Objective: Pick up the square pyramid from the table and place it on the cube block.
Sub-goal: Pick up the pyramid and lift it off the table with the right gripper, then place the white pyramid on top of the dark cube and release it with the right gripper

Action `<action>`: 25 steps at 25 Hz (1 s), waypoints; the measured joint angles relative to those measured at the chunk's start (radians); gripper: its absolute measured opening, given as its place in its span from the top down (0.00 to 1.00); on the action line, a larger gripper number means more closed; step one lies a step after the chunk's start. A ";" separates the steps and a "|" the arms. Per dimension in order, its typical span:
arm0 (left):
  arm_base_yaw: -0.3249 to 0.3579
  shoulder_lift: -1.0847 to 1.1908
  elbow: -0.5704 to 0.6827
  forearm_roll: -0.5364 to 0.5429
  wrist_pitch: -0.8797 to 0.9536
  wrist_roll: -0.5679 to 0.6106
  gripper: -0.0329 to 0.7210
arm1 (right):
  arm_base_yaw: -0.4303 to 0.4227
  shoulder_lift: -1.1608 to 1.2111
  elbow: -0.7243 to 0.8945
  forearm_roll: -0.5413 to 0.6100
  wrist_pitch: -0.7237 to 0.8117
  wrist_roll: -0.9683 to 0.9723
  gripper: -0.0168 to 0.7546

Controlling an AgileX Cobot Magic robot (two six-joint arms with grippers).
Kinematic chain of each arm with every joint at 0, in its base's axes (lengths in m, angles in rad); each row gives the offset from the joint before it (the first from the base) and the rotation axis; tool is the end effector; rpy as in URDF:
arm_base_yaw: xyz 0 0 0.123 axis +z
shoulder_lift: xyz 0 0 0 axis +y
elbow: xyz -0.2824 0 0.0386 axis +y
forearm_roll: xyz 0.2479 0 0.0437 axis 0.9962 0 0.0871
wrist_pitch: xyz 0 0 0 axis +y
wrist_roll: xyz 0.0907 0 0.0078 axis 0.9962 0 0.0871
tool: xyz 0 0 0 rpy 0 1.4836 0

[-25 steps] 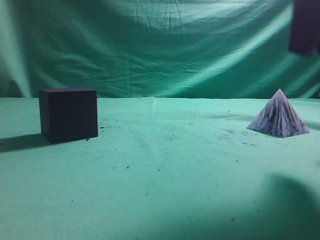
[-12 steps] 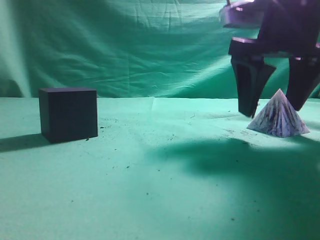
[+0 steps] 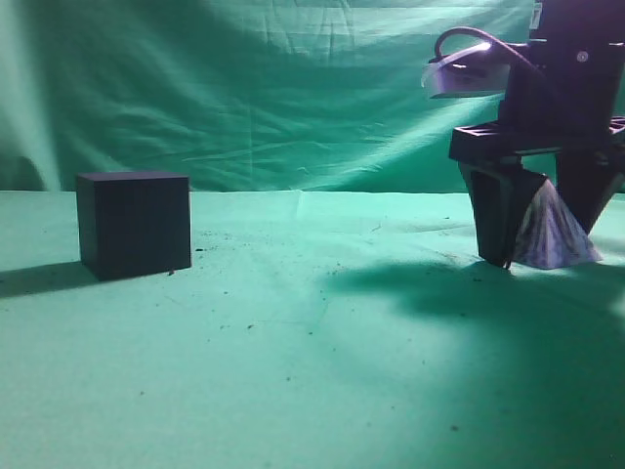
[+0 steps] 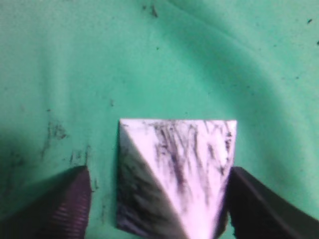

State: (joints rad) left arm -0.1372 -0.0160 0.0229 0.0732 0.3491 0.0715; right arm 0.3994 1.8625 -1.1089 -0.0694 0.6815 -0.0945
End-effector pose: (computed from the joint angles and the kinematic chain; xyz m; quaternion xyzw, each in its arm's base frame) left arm 0.0528 -0.0050 0.1748 0.1025 0.7886 0.0109 0.6063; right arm 0.3230 0.1320 0.1559 -0.2664 0.9571 -0.0076 0.1136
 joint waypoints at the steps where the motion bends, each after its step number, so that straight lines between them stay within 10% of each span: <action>1: 0.000 0.000 0.000 0.000 0.000 0.000 0.96 | 0.000 0.002 -0.003 -0.002 0.007 0.014 0.28; 5: 0.000 0.000 0.000 0.000 0.000 0.000 0.96 | 0.011 0.004 -0.011 -0.051 0.039 0.081 0.52; 16: 0.000 0.000 0.000 0.000 0.000 0.000 0.96 | 0.045 -0.041 -0.196 -0.089 0.238 0.087 0.51; 25: 0.000 0.000 0.000 0.000 0.000 0.000 0.96 | 0.362 -0.052 -0.519 0.049 0.301 0.058 0.51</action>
State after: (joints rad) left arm -0.1372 -0.0160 0.0229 0.0732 0.3491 0.0715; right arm 0.7619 1.8104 -1.6278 -0.0205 0.9826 -0.0367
